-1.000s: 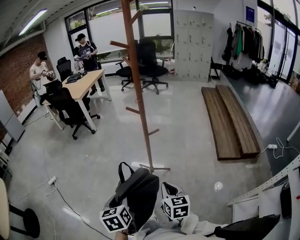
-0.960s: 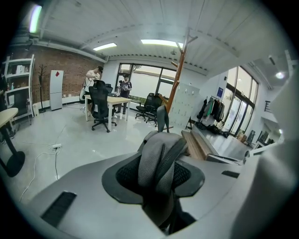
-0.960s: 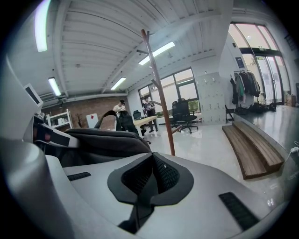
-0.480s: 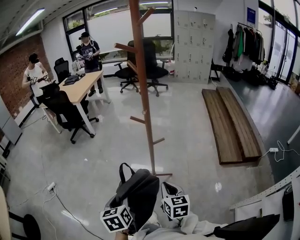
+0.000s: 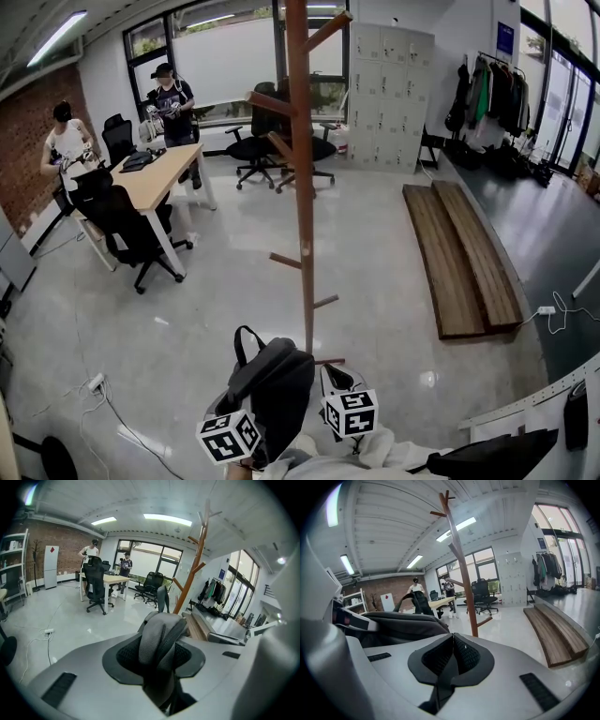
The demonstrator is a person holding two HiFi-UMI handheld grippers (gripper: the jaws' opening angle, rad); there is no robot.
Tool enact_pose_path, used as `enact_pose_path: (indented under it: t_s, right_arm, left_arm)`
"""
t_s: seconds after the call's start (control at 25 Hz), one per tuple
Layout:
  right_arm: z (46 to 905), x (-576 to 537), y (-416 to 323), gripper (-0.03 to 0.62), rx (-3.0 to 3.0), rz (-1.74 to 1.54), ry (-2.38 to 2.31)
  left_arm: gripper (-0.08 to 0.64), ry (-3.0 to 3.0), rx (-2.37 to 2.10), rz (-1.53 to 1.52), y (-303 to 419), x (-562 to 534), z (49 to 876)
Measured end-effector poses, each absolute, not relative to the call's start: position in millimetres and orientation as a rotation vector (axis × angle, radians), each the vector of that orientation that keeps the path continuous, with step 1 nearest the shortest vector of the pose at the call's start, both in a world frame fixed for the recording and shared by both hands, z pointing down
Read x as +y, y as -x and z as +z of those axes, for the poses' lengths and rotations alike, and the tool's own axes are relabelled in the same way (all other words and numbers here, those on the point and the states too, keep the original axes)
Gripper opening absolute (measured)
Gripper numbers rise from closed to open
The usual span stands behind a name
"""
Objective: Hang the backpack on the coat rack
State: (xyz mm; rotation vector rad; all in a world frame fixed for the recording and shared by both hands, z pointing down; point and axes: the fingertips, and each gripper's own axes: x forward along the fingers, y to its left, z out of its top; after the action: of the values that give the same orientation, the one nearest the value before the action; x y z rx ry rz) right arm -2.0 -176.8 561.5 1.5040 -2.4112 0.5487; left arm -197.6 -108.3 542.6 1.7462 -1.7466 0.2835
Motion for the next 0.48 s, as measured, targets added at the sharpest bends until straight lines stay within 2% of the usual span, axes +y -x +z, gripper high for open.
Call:
enact_pose_path:
  t_s: [0.48]
  right_arm:
    - [565.4, -233.3, 33.0, 0.012, -2.396, 0.549, -1.517]
  left_arm:
    - [0.129, -1.778, -1.699, 0.305, 226.9, -163.7, 549.8]
